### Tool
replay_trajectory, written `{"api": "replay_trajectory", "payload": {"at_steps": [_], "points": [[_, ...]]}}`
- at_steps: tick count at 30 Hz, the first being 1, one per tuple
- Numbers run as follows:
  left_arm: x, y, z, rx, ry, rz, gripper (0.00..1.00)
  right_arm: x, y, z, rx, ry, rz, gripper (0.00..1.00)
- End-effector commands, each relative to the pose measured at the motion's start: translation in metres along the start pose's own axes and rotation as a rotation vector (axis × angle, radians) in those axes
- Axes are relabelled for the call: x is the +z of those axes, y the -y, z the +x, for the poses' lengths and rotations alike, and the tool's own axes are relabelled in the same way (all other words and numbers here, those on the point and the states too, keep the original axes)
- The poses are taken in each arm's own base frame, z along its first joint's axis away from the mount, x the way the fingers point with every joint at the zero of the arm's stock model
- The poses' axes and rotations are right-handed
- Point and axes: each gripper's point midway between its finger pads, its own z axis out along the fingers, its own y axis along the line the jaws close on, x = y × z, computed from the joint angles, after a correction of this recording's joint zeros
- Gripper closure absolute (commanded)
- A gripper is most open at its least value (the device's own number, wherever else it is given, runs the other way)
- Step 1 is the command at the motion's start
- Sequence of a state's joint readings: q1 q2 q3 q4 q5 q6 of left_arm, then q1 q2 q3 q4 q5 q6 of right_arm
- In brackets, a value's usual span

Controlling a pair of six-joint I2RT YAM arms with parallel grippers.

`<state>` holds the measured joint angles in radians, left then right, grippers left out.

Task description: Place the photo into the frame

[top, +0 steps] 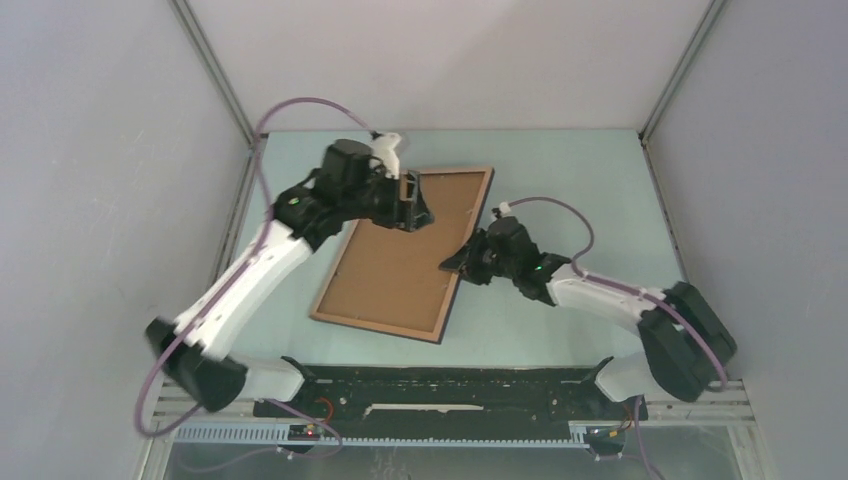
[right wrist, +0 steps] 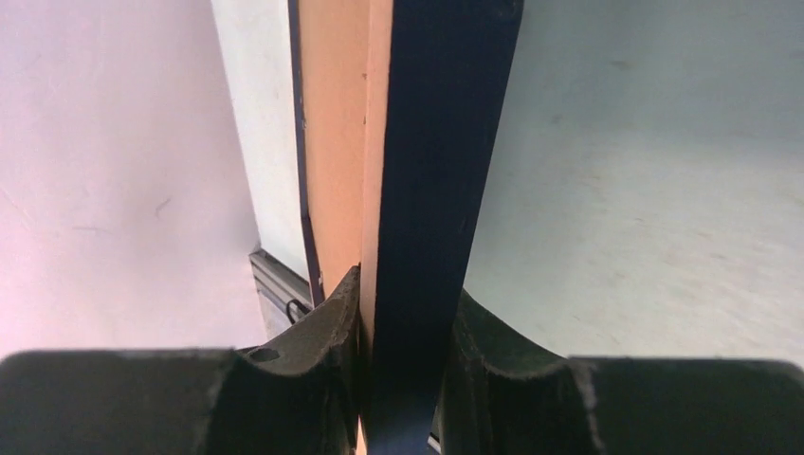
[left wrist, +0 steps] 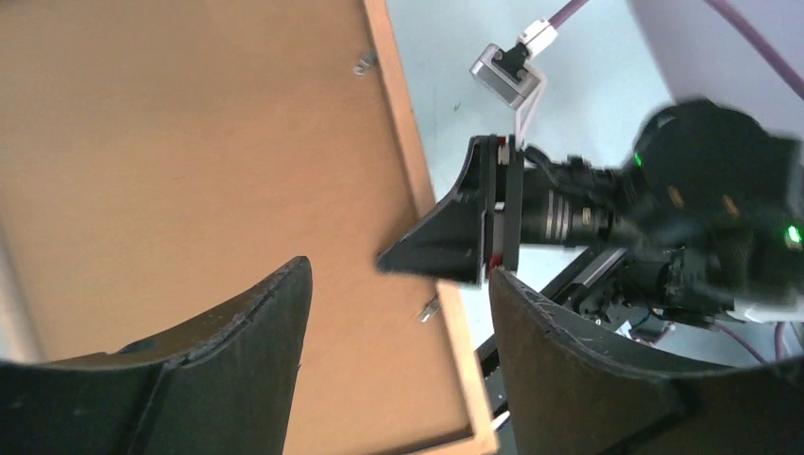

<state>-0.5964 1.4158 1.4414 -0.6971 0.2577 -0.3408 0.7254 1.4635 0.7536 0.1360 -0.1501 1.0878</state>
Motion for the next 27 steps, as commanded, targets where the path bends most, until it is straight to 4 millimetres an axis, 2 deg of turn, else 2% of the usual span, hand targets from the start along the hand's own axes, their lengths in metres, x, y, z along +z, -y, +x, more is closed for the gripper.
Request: {"api": "replay_trajectory", "payload": {"at_steps": [1, 3, 5, 7, 11, 15, 21, 27], "points": [[-0.085, 0.007, -0.030, 0.157, 0.214, -0.066, 0.24, -0.052, 0.013, -0.034, -0.258, 0.052, 0.075, 1.00], [-0.099, 0.004, -0.028, 0.178, 0.244, -0.086, 0.24, -0.079, 0.020, -0.050, -0.322, 0.084, 0.168, 1.00], [-0.104, 0.001, -0.022, 0.193, 0.255, -0.094, 0.23, -0.112, 0.033, -0.063, -0.360, 0.097, 0.298, 1.00], [-0.105, -0.001, -0.017, 0.202, 0.262, -0.091, 0.23, -0.145, 0.035, -0.084, -0.380, 0.168, 0.378, 1.00], [-0.105, 0.001, -0.016, 0.215, 0.293, -0.068, 0.23, -0.209, 0.036, -0.119, -0.434, 0.327, 0.467, 1.00], [-0.100, 0.002, -0.014, 0.211, 0.289, -0.035, 0.24, -0.267, 0.025, -0.141, -0.524, 0.453, 0.546, 1.00], [-0.095, 0.000, -0.010, 0.173, 0.310, 0.023, 0.25, -0.335, 0.025, -0.165, -0.679, 0.542, 0.778, 1.00], [-0.092, -0.015, -0.006, 0.140, 0.328, -0.024, 0.24, -0.376, 0.013, -0.184, -0.781, 0.576, 0.927, 1.00]]}}
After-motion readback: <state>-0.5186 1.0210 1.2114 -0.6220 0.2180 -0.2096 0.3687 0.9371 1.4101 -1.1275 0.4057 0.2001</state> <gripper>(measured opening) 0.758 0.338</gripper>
